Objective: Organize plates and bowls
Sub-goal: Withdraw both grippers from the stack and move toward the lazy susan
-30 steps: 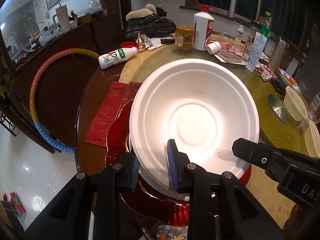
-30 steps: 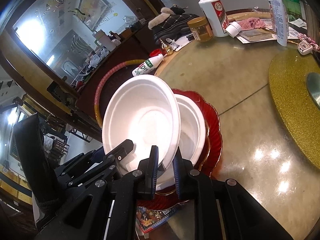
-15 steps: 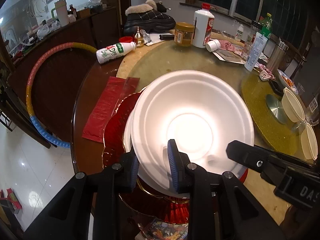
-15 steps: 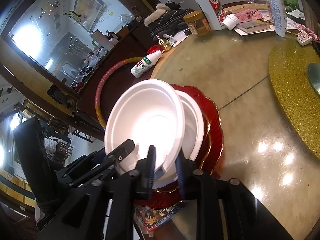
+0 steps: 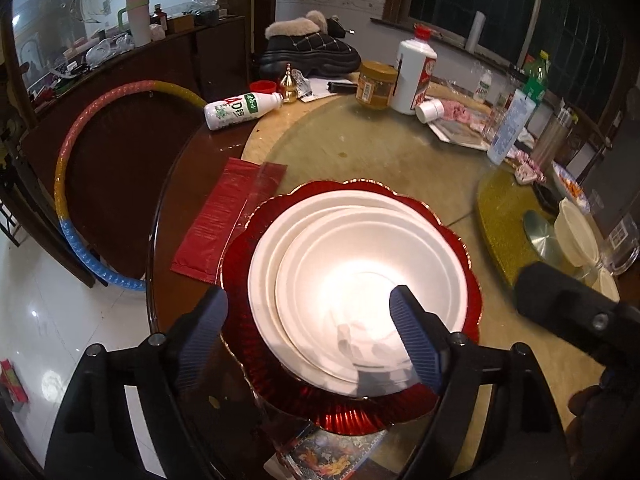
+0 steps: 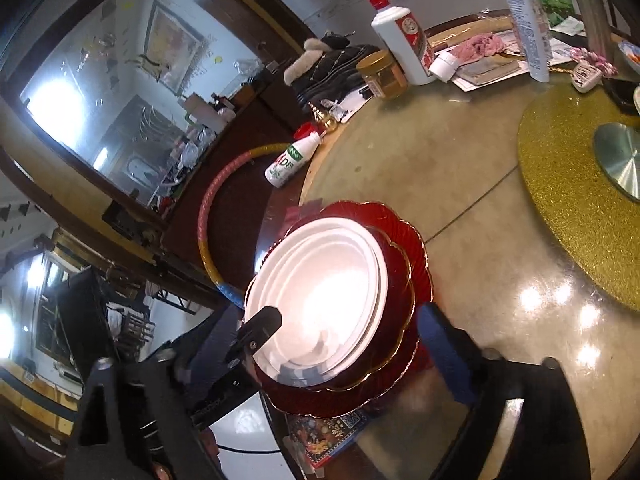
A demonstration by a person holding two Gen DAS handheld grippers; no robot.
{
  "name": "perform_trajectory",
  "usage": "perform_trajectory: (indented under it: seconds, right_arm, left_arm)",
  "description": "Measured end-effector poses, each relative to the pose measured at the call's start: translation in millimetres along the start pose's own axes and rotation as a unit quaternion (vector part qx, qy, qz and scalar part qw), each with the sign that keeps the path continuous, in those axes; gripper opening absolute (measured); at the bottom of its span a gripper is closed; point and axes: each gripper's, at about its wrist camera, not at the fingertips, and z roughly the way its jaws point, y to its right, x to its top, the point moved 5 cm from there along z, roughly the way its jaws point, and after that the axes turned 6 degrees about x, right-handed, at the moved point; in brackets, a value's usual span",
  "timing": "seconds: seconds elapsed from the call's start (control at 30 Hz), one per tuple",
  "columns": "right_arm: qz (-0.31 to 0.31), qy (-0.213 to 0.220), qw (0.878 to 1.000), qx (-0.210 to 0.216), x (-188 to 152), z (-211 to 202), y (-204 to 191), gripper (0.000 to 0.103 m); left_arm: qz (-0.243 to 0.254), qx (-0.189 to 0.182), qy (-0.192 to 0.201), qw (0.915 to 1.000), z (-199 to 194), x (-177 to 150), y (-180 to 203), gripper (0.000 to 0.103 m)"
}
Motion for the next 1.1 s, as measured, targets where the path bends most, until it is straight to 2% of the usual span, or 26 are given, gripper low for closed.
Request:
perform_trajectory:
  seconds: [0.1,0.2,0.3,0.37,0.4,0.53,0.6,0.7,0.83,0.93,1.1]
  right_arm:
    - [0.015,0.0,1.0,0.009,-0.8,-4.4,3.0,0.103]
    - [0.033,-0.004,0.999,0.028,-2.7,-10.6,6.9,0.103]
    - [0.048,0.004,0.998,0.041,-3.0,-23.0,11.1,0.103]
    - [0.051,0.008,0.998,0.041,-2.3,-34.5,15.1,0.103]
    - [0.054,0.013,0.998,0.043,-1.1,-42.3,19.0,0.103]
    - [0.075,0.044,0.996,0.025,7.6,-86.7,48.5,0.103]
    - [0.081,0.06,0.995,0.013,13.2,-109.3,66.5,0.103]
    - [0.094,0.09,0.991,-0.014,25.4,-150.0,101.1,0.103]
    - [0.135,0.127,0.982,-0.043,42.8,-202.7,157.2,0.103]
    - [0.174,0.146,0.973,-0.039,55.1,-229.9,193.5,0.103]
    - [0.188,0.154,0.966,-0.085,79.6,-257.0,249.6,0.102]
  left_arm:
    - [-0.037,-0.035,0.012,0.9987,-14.3,2.0,-7.9,0.084]
    - [-0.059,-0.053,0.06,0.9951,-41.7,7.5,-8.4,0.085]
    - [-0.016,-0.043,0.144,0.9885,-75.7,12.9,12.4,0.09]
    - [0.011,-0.038,0.175,0.9838,-87.8,14.2,31.0,0.091]
    - [0.024,-0.051,0.173,0.9834,-87.8,14.7,42.3,0.091]
    - [0.077,-0.11,0.117,0.9841,-71.2,11.5,92.2,0.092]
    - [0.105,-0.144,0.075,0.9811,-57.2,10.2,123.7,0.092]
    - [0.121,-0.162,0.042,0.9785,-38.4,15.8,163.0,0.092]
    - [0.114,-0.18,0.016,0.9769,-22.0,26.6,210.8,0.092]
    - [0.09,-0.2,0.005,0.9757,-10.6,33.9,246.2,0.092]
    - [0.061,-0.192,-0.036,0.9789,21.1,41.2,297.7,0.092]
